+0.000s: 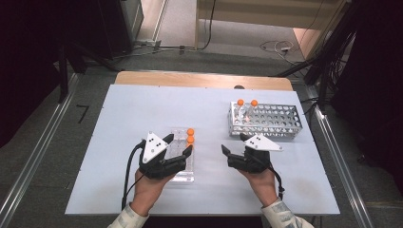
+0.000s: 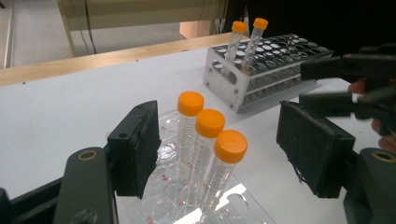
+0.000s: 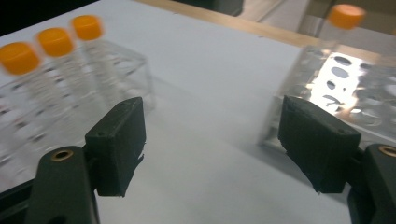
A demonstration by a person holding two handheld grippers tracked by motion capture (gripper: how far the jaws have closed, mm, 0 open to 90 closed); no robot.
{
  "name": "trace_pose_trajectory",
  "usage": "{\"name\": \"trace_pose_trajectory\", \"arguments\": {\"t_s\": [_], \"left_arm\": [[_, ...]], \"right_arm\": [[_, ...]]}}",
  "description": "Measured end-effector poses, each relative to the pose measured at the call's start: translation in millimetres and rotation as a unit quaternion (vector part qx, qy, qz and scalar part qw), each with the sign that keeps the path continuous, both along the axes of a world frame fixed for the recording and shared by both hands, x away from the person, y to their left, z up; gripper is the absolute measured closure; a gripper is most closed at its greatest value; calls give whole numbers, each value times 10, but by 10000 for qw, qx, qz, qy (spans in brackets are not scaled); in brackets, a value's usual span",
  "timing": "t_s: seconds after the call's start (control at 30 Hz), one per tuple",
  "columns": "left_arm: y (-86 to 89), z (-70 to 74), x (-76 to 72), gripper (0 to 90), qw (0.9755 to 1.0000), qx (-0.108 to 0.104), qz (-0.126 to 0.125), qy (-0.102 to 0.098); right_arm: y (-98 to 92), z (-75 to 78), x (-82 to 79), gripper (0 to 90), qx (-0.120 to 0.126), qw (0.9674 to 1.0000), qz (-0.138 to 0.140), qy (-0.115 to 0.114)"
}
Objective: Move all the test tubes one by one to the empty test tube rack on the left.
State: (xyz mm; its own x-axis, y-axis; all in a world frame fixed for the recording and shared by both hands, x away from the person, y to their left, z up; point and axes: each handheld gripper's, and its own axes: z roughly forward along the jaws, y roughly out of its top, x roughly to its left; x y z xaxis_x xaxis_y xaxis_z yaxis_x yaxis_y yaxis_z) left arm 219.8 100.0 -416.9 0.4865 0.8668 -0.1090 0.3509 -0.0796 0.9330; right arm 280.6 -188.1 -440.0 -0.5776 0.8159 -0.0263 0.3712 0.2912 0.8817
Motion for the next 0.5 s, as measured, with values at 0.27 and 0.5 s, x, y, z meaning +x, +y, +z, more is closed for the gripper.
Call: {"name": "trace_pose_trajectory", "arguments": {"t_s": [0.27, 0.5], "left_arm": [[57, 3, 3, 295, 10000, -41, 48, -8], [87, 4, -1, 298, 9999, -72, 83, -25]], "right_arm": [[-100, 20, 331, 309, -138, 9976, -683, -46], [-206, 73, 634, 422, 15, 9927, -1203, -93]]}}
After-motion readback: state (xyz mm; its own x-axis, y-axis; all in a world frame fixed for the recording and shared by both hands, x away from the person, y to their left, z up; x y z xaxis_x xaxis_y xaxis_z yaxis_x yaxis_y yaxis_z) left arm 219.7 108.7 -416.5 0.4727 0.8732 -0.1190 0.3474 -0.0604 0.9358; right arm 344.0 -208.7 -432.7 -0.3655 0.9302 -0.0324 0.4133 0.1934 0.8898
